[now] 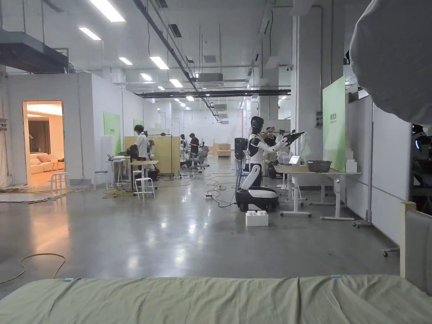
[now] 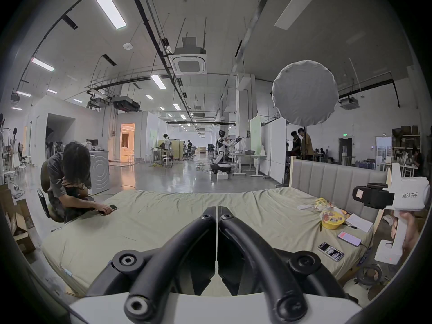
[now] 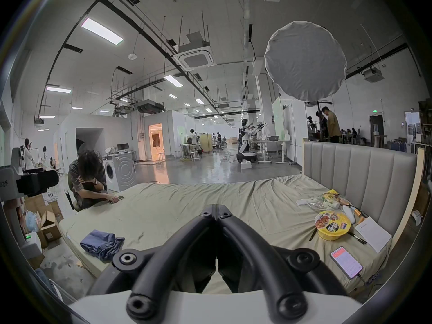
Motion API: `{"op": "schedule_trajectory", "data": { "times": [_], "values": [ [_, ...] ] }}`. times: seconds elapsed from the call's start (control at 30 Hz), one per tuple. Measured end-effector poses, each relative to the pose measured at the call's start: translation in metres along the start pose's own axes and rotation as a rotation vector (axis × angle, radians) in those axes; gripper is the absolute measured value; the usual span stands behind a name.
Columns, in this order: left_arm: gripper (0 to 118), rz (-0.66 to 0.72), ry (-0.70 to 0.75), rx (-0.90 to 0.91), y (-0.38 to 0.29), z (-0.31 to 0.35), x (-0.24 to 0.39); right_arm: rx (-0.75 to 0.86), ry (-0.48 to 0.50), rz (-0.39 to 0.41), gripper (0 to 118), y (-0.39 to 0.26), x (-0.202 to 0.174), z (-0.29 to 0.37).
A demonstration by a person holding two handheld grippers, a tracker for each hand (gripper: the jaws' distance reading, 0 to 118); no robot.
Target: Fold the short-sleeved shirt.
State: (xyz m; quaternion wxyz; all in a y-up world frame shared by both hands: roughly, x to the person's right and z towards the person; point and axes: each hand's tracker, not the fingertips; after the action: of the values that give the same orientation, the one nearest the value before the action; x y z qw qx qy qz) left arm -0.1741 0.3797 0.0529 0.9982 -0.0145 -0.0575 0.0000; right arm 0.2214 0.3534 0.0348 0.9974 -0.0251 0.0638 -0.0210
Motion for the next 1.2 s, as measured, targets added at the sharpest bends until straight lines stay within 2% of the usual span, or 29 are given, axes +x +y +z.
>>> {"op": "schedule_trajectory", "data": {
  "times": [0.1, 0.13, 0.17, 0.23, 0.3, 0.33, 0.37, 0.4, 0.47, 0.57, 0.83, 1.0, 1.2],
  "values": [
    [4, 0.032, 0.003, -0.004, 0.003, -0.003, -0.002, 0.010, 0.008, -0.016, 0, 0.000, 0.001, 0.000],
    [10, 0.030, 0.002, 0.000, 0.003, -0.003, -0.002, 0.013, 0.009, -0.019, 1, 0.001, 0.002, 0.000],
    [19, 0.030, 0.000, 0.002, 0.004, -0.004, -0.002, 0.015, 0.009, -0.018, 8, 0.001, 0.001, 0.000],
    [40, 0.027, -0.006, 0.001, 0.004, -0.004, -0.003, 0.011, 0.013, -0.020, 28, 0.003, 0.002, 0.000],
    [80, -0.022, 0.012, -0.003, 0.003, -0.005, 0.004, -0.008, 0.021, -0.025, 66, 0.003, 0.002, 0.000],
    [96, -0.048, 0.034, -0.003, 0.003, -0.005, 0.005, -0.006, 0.017, -0.022, 79, 0.003, 0.001, 0.000],
    [112, -0.065, 0.047, -0.003, 0.002, -0.006, 0.006, 0.008, 0.012, -0.014, 89, 0.003, 0.000, 0.002],
    [118, -0.075, 0.053, -0.002, 0.001, -0.007, 0.007, 0.024, 0.015, -0.011, 96, 0.004, 0.000, 0.003],
    [118, -0.062, 0.035, 0.003, 0.002, -0.006, 0.008, 0.025, 0.026, -0.024, 109, 0.004, 0.001, 0.003],
    [118, -0.047, 0.028, 0.025, 0.005, -0.005, 0.009, -0.007, 0.055, -0.045, 116, 0.003, 0.002, 0.003],
    [118, 0.031, 0.029, -0.001, 0.001, -0.006, 0.000, 0.010, 0.048, -0.002, 118, -0.003, -0.005, 0.000],
    [118, -0.041, 0.046, -0.006, -0.001, -0.006, 0.001, 0.001, 0.065, 0.010, 118, -0.006, -0.007, 0.000],
    [118, -0.016, 0.027, 0.006, 0.002, -0.005, 0.000, 0.001, 0.067, -0.009, 118, -0.007, -0.005, -0.001]
  ]
}}
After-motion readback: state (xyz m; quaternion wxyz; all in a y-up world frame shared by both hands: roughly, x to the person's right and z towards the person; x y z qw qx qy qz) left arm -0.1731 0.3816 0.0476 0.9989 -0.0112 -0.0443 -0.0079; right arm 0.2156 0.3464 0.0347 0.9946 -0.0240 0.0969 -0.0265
